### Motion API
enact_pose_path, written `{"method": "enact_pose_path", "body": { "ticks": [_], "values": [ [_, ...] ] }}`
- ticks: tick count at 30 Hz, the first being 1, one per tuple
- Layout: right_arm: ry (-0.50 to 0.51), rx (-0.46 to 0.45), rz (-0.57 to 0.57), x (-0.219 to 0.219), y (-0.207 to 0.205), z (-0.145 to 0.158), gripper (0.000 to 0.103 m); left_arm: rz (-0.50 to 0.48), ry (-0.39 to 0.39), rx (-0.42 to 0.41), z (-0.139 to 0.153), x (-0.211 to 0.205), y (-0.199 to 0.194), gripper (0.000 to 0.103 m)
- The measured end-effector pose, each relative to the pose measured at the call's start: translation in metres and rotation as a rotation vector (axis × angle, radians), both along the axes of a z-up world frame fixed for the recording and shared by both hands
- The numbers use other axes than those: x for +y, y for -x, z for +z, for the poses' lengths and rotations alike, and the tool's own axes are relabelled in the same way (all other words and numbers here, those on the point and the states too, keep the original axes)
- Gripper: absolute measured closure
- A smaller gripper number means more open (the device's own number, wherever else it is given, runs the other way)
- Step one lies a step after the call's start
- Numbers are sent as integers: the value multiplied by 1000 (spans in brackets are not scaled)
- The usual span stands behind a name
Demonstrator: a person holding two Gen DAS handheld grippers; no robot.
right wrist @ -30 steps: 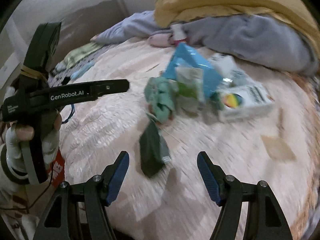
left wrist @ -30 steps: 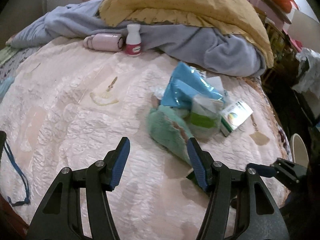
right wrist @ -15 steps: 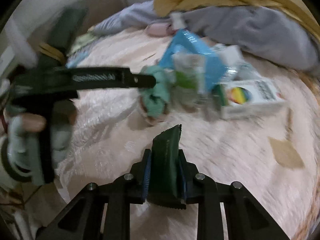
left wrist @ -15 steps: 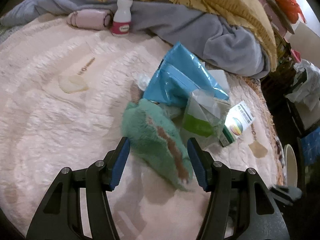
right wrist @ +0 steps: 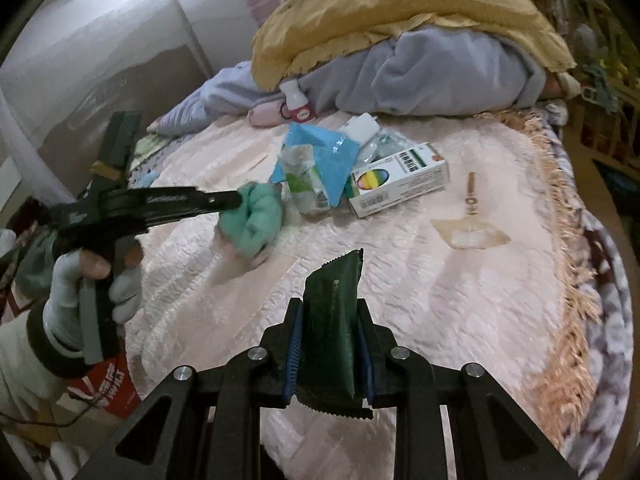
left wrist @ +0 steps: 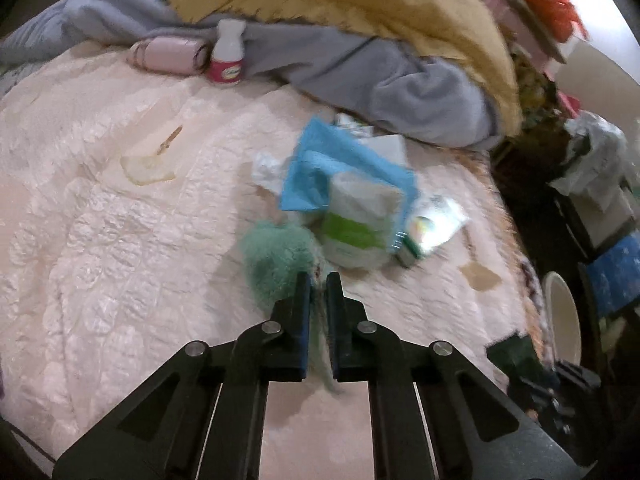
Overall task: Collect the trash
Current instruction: 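Grasp the green cloth with the left tool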
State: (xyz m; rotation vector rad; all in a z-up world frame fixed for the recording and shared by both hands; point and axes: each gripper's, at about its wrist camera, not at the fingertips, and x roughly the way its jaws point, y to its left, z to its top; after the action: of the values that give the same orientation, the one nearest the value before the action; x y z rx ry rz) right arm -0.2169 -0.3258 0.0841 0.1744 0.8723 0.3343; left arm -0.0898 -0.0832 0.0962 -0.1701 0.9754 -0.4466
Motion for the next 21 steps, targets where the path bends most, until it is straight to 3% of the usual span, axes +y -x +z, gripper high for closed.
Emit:
{"method": "enact_pose_path", "body": {
  "ticks": [9, 13, 14, 17, 21],
  "values": [
    [6, -44, -46, -12, 27, 19, 80, -111, -29, -115, 47, -29, 47, 99],
    [7, -53, -60, -16, 35, 22, 80, -8, -75, -120, 39, -19, 41, 97],
    [6, -56, -61, -17, 37, 23, 80, 7, -79, -112, 35, -15, 38, 91],
    [-1, -54, -62, -18, 38, 20, 80, 84, -61, -56, 12, 3, 24, 38],
    [-8, -35, -68, -21, 35, 12, 80, 165, -49, 13, -23, 14, 1, 37]
  ]
}}
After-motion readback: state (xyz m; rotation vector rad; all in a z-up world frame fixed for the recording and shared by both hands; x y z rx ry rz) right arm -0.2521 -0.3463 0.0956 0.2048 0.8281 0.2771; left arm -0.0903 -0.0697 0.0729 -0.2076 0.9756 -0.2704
